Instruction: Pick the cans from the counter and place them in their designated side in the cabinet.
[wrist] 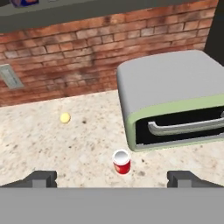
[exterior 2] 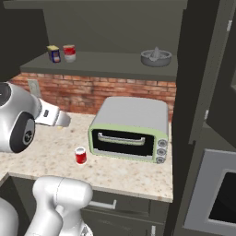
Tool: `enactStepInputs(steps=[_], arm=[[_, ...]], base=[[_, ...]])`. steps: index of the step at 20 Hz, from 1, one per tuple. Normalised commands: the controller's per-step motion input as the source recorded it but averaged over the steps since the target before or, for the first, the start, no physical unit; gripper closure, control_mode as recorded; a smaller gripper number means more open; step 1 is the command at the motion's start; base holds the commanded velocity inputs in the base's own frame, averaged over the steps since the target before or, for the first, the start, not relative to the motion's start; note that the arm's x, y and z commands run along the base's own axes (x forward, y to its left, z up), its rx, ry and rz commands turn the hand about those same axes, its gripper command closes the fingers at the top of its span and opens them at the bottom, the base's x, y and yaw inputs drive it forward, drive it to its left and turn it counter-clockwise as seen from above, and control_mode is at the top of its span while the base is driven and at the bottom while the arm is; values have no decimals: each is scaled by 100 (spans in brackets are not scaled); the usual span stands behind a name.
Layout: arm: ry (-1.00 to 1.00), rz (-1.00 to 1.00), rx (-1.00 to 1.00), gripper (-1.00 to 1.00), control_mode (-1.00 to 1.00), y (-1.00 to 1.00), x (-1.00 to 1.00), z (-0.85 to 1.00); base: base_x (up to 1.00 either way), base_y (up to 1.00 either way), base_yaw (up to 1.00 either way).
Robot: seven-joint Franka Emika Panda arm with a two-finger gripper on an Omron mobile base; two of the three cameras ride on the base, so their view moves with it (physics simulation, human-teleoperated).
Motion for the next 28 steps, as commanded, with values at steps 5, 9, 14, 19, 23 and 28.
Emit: enactStepInputs(steps=[5,9,14,19,23,28], arm=[[6,-9,9,-100,-100,-7,-2,-14],[10,-8,8,-100,-100,-4,-7,-2],[10,-7,2,-100,-100,-1,-7,-4],[9,-5,0,-100,-100,-3,-13,-9],[11,-4,1,-100,-100,-5,-12,-16],[5,-2,1,-100,-100,-2,-5,-18]], base=[[0,0,0],[0,0,0],[0,0,0],[0,0,0],[0,0,0],[0,0,0]])
